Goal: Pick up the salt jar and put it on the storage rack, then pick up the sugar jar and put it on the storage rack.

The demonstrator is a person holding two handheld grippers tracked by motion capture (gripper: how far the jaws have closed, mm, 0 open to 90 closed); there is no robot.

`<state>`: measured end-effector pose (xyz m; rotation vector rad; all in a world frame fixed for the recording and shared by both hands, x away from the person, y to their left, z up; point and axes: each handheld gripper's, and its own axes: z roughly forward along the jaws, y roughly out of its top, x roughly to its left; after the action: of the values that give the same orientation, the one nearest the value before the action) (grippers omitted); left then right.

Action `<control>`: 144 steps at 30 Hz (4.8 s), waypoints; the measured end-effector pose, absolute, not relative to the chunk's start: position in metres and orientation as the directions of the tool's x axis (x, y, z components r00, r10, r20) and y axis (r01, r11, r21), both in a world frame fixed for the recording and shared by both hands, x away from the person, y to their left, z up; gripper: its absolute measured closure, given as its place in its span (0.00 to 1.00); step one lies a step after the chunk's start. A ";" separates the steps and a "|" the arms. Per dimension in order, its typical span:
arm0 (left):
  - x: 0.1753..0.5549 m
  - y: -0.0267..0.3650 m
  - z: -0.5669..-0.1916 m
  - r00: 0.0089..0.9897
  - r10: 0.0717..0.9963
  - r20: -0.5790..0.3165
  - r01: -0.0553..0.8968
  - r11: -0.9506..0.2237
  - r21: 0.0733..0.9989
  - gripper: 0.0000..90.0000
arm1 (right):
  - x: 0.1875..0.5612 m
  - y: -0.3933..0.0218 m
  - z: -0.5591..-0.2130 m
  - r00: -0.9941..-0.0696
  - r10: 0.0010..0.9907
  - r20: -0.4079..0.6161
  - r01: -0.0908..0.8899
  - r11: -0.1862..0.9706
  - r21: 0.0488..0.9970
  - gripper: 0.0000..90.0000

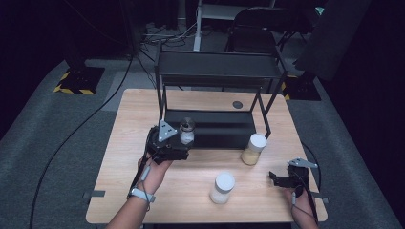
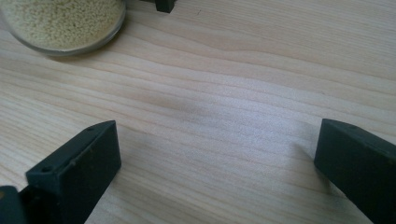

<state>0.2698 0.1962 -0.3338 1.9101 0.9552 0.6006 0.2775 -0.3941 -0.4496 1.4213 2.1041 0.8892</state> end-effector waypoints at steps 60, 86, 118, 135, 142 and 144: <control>0.214 0.272 -0.447 0.429 0.903 0.003 0.592 -0.284 0.755 0.09 | 0.278 -0.394 -0.449 -0.373 0.928 -0.012 0.640 0.266 0.720 0.00; 0.222 0.269 -0.448 0.401 0.916 -0.013 0.663 -0.281 0.694 0.02 | 0.276 -0.390 -0.449 -0.356 0.935 -0.009 0.647 0.253 0.719 0.00; 0.220 0.266 -0.448 0.381 0.925 -0.012 0.671 -0.268 0.692 0.00 | 0.256 -0.393 -0.402 -0.440 0.898 0.001 0.578 0.282 0.766 0.01; 0.220 0.266 -0.448 0.381 0.925 -0.012 0.671 -0.268 0.692 0.00 | 0.235 -0.376 -0.364 -0.538 0.843 0.010 0.505 0.312 0.805 0.01; 0.220 0.266 -0.448 0.381 0.924 -0.012 0.671 -0.268 0.692 0.00 | 0.228 -0.368 -0.355 -0.573 0.819 0.006 0.482 0.331 0.811 0.01; 0.220 0.266 -0.448 0.381 0.925 -0.012 0.671 -0.267 0.692 0.00 | 0.226 -0.366 -0.351 -0.584 0.812 0.007 0.472 0.333 0.816 0.01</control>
<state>0.2205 0.2662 -0.4481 2.0305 1.3665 0.5349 0.2263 -0.3659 -0.3509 1.1321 2.1991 1.1430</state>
